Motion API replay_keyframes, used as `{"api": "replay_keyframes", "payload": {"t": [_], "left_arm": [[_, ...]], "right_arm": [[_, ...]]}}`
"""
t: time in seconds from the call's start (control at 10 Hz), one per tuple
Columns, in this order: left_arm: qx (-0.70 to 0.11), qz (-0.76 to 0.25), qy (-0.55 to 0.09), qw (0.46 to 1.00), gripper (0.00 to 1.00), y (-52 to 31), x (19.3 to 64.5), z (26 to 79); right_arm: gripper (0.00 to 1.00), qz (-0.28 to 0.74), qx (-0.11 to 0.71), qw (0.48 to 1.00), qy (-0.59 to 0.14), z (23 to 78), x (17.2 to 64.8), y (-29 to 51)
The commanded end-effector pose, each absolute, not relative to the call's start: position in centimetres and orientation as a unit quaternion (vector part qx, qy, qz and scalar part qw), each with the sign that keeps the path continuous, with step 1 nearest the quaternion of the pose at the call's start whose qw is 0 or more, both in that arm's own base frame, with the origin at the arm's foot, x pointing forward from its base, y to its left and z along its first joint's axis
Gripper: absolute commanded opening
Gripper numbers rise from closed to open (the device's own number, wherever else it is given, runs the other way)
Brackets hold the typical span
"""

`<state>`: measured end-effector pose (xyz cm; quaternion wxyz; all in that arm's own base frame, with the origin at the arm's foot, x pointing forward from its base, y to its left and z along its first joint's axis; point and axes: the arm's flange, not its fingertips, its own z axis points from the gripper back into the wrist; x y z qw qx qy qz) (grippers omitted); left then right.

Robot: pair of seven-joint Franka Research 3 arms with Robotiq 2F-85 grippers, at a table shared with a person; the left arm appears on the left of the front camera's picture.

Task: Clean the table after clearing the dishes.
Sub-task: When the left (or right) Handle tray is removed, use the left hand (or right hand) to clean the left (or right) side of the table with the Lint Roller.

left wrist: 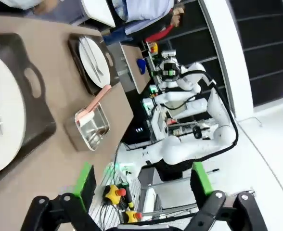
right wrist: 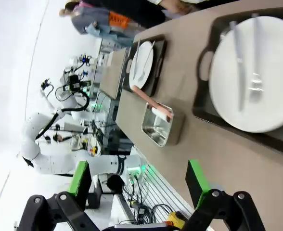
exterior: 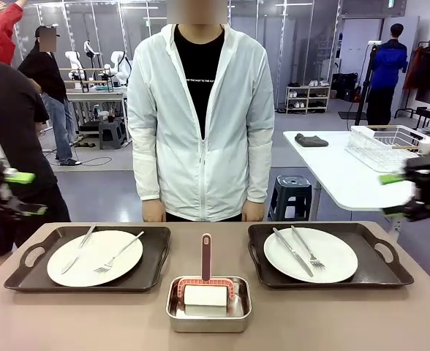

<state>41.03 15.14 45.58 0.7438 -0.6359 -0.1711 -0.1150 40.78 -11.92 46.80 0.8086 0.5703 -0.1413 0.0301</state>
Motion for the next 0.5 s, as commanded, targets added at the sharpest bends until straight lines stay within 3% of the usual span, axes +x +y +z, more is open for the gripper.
{"api": "replay_keyframes", "payload": {"t": [0.0,0.4], "left_arm": [[-0.62,-0.126,-0.213,0.745,1.0,21.2,39.5,45.9],[-0.613,-0.029,-0.266,0.743,1.0,30.1,35.3,45.4]], "right_arm": [[1.0,0.013,0.574,0.8,-0.177,45.9,38.6,-17.6],[1.0,-0.101,0.59,0.767,-0.231,42.5,32.9,-27.1]]}}
